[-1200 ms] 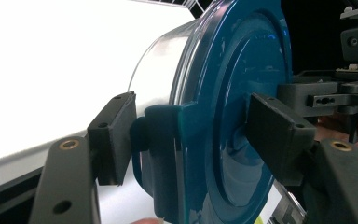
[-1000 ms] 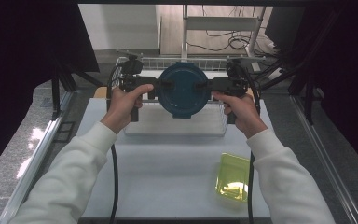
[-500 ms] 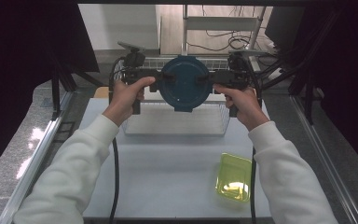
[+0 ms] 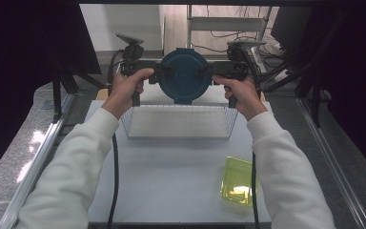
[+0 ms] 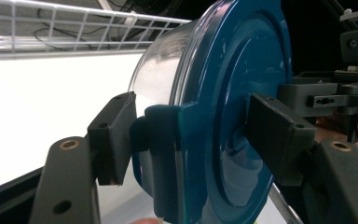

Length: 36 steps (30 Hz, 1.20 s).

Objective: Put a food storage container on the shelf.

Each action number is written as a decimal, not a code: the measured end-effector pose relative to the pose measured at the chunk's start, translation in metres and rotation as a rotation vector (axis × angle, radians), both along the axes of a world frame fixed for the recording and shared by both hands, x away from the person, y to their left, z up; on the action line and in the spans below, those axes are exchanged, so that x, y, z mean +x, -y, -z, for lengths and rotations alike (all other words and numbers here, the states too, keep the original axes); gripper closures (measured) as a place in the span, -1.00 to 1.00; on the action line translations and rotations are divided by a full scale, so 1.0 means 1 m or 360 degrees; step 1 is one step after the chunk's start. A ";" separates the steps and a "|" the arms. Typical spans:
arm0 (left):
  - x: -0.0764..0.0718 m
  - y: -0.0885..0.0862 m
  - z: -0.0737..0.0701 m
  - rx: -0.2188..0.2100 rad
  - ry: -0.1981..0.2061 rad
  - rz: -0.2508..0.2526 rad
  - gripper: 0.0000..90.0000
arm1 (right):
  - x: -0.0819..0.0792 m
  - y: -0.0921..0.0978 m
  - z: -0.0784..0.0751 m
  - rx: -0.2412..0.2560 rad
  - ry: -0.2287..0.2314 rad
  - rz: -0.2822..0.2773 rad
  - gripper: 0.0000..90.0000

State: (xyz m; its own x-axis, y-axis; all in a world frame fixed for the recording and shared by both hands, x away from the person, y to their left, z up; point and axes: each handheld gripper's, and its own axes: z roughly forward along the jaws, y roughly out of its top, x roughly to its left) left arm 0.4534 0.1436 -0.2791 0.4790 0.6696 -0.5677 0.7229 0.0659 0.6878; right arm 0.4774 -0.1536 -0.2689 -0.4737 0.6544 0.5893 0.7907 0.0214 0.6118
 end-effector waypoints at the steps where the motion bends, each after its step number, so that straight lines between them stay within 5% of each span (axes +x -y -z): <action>1: 0.000 0.000 0.000 0.0000 0.0000 0.0000 -0.22 | 0.000 0.000 0.000 0.0000 0.0000 0.0000 -0.25; 19: 0.028 -0.003 0.020 -0.0035 -0.0065 -0.0020 -0.22 | 0.027 -0.002 0.019 0.0006 -0.0058 0.0026 -0.25; 36: 0.053 -0.006 0.038 -0.0183 -0.0174 -0.0114 -0.22 | 0.046 -0.001 0.036 0.0127 -0.0157 0.0125 -0.26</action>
